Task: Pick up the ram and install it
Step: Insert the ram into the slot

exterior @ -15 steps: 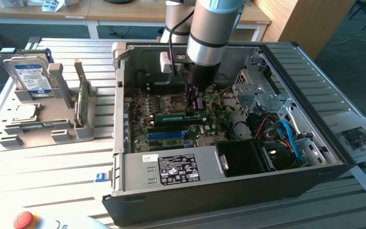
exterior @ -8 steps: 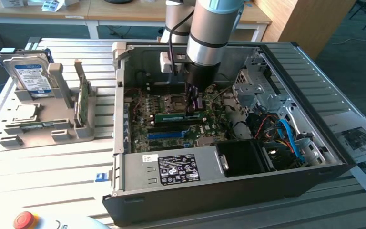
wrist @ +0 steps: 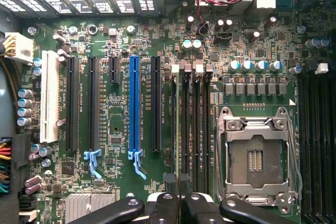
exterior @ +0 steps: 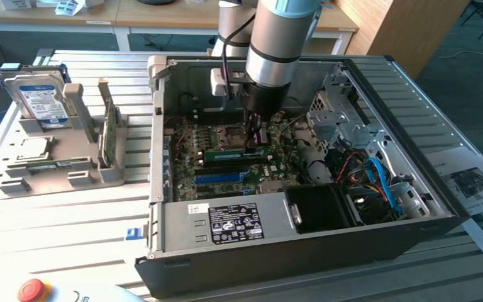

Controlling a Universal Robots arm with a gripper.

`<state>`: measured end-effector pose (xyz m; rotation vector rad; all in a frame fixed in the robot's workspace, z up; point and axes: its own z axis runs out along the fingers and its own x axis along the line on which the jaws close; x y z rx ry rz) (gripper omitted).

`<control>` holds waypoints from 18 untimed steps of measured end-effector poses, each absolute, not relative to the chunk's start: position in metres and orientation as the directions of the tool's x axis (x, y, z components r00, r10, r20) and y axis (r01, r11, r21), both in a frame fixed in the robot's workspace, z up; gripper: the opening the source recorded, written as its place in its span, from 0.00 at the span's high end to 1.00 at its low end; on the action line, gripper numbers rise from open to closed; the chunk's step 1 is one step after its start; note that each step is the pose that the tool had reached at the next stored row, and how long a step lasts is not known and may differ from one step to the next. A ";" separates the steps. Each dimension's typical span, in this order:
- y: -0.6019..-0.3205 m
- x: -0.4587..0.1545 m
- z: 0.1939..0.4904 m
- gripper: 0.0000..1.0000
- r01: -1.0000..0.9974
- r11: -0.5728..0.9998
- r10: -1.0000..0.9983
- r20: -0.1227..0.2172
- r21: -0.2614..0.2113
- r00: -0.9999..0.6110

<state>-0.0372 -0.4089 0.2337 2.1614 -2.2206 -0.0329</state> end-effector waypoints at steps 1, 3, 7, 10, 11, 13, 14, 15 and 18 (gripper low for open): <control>-0.409 -0.037 0.234 0.88 -0.999 0.027 -1.000 0.016 0.045 -0.027; -0.409 -0.037 0.234 0.88 -0.999 0.027 -1.000 0.016 0.045 -0.027; -0.410 -0.037 0.234 0.88 -0.999 0.027 -1.000 0.016 0.045 -0.026; -0.410 -0.037 0.234 0.88 -0.999 0.027 -1.000 0.016 0.045 -0.027; -0.410 -0.037 0.234 0.88 -0.999 0.027 -1.000 0.016 0.045 -0.027; -0.410 -0.037 0.234 0.88 -0.999 0.027 -1.000 0.016 0.045 -0.026; -0.410 -0.037 0.234 0.88 -0.999 0.027 -1.000 0.016 0.045 -0.026; -0.410 -0.036 0.234 0.88 -0.999 0.027 -1.000 0.016 0.045 -0.026; -0.410 -0.037 0.234 0.88 -0.999 0.027 -1.000 0.016 0.045 -0.027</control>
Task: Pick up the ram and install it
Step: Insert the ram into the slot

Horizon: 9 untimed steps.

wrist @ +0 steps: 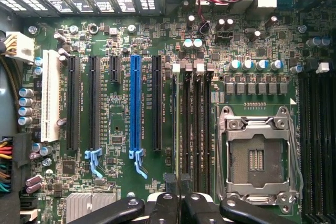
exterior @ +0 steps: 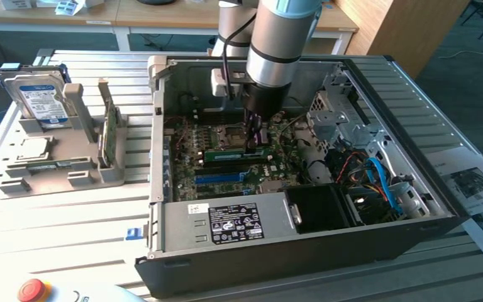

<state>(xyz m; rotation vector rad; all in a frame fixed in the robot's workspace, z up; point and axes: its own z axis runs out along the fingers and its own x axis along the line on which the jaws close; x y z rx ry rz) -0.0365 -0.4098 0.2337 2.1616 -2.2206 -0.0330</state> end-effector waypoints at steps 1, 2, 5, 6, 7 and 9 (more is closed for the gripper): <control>-0.410 -0.037 0.234 0.88 -0.999 0.027 -1.000 0.016 0.045 -0.026; -0.410 -0.036 0.234 0.88 -0.999 0.027 -1.000 0.016 0.045 -0.026; -0.409 -0.037 0.234 0.88 -0.999 0.027 -1.000 0.016 0.045 -0.026; -0.409 -0.037 0.234 0.88 -0.999 0.027 -1.000 0.016 0.045 -0.026; -0.409 -0.037 0.234 0.88 -0.999 0.027 -1.000 0.016 0.045 -0.026; -0.409 -0.037 0.234 0.88 -0.999 0.027 -1.000 0.016 0.045 -0.027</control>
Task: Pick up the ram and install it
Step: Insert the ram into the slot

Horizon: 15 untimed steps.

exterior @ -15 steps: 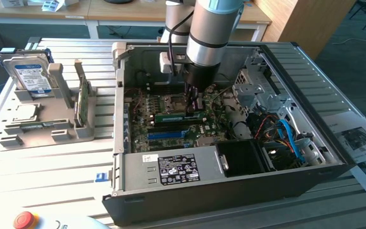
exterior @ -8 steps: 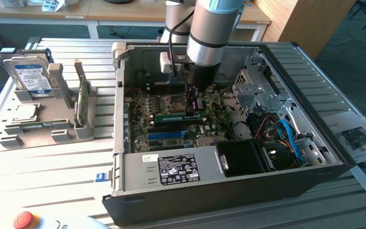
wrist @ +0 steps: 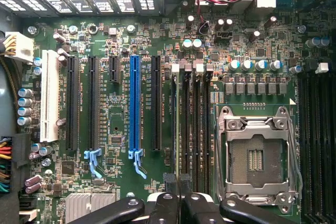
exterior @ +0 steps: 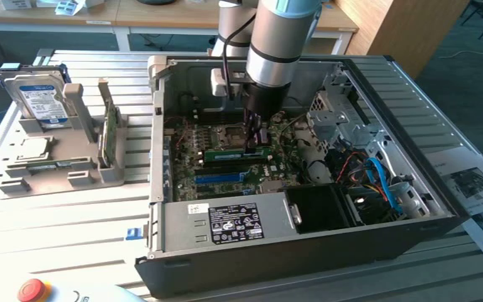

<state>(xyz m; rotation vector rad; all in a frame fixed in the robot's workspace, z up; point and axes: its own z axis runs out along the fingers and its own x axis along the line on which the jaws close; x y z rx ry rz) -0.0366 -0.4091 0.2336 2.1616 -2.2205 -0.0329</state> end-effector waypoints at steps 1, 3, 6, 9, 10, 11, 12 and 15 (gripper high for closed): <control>-0.409 -0.037 0.233 0.88 -0.999 0.027 -1.000 0.016 0.045 -0.027; -0.409 -0.037 0.233 0.88 -0.999 0.027 -1.000 0.016 0.045 -0.026; -0.409 -0.037 0.232 0.88 -0.999 0.027 -1.000 0.016 0.045 -0.026; -0.409 -0.037 0.231 0.88 -0.999 0.027 -1.000 0.016 0.045 -0.026; -0.409 -0.037 0.231 0.88 -0.999 0.027 -1.000 0.016 0.045 -0.026; -0.409 -0.037 0.231 0.88 -0.999 0.027 -1.000 0.016 0.045 -0.027; -0.409 -0.037 0.231 0.88 -0.999 0.027 -1.000 0.016 0.045 -0.026; -0.409 -0.037 0.231 0.88 -0.999 0.027 -1.000 0.016 0.045 -0.026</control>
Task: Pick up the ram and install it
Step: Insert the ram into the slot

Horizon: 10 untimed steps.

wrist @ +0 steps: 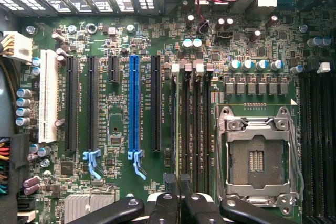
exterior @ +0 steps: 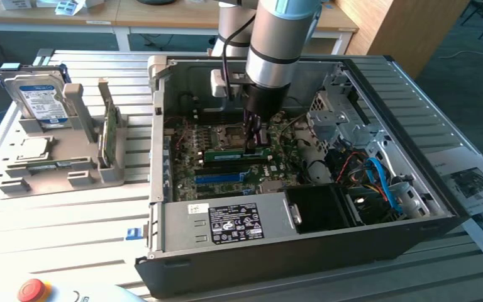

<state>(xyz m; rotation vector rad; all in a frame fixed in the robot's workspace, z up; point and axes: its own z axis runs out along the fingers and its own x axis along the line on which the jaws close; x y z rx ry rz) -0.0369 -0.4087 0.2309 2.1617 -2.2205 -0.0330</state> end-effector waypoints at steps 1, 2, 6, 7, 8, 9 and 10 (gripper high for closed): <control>-0.409 -0.037 0.231 0.88 -0.999 0.027 -1.000 0.016 0.045 -0.026; -0.408 -0.037 0.231 0.88 -0.999 0.027 -1.000 0.016 0.045 -0.026; -0.408 -0.037 0.231 0.88 -0.999 0.027 -1.000 0.016 0.045 -0.026; -0.408 -0.037 0.231 0.88 -0.999 0.027 -1.000 0.016 0.045 -0.026; -0.408 -0.037 0.231 0.88 -0.999 0.027 -1.000 0.016 0.045 -0.026; -0.408 -0.037 0.231 0.88 -0.999 0.027 -1.000 0.016 0.045 -0.026; -0.408 -0.037 0.231 0.88 -0.999 0.027 -1.000 0.016 0.045 -0.026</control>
